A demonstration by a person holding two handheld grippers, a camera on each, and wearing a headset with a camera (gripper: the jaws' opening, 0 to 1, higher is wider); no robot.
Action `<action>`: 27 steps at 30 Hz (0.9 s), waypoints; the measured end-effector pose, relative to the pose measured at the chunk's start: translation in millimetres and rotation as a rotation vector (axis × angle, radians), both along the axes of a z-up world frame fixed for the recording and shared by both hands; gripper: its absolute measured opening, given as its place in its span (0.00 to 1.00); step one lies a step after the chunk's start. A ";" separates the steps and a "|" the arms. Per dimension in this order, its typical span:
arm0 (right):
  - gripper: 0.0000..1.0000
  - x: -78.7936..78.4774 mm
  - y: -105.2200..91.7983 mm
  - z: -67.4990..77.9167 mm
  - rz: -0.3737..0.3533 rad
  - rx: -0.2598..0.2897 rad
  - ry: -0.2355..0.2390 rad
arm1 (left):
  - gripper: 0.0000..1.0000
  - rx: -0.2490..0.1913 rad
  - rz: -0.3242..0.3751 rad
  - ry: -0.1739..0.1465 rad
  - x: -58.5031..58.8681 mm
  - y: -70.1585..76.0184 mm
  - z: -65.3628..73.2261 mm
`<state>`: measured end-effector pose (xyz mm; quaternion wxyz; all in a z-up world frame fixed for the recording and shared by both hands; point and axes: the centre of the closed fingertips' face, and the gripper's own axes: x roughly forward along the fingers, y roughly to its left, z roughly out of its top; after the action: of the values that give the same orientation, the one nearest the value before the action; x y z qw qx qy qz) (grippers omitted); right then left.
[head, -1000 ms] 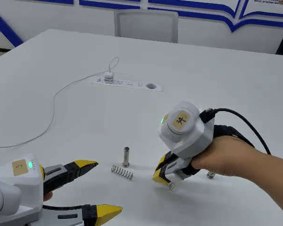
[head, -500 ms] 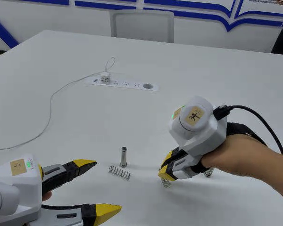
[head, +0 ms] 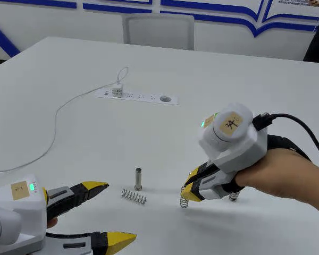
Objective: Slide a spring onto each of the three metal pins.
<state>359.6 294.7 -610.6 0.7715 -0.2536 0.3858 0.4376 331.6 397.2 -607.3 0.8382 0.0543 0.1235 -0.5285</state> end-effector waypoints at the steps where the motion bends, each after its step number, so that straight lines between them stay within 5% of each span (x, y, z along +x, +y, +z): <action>1: 0.12 0.3 -1.1 4.0 -0.002 0.001 -0.004 | 0.69 -0.001 -0.001 0.000 -0.1 -0.1 0.3; 16: 0.12 20.2 -14.2 53.1 -0.032 0.018 -0.087 | 0.69 -0.004 0.000 -0.005 -0.1 1.1 2.0; 27: 0.12 34.0 -18.7 50.6 -0.055 0.014 -0.100 | 0.69 -0.005 0.004 -0.004 0.6 2.9 1.0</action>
<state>393.6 276.0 -560.1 0.8033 -0.2591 0.3504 0.4060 332.2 400.1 -606.3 0.8396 0.0531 0.1204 -0.5270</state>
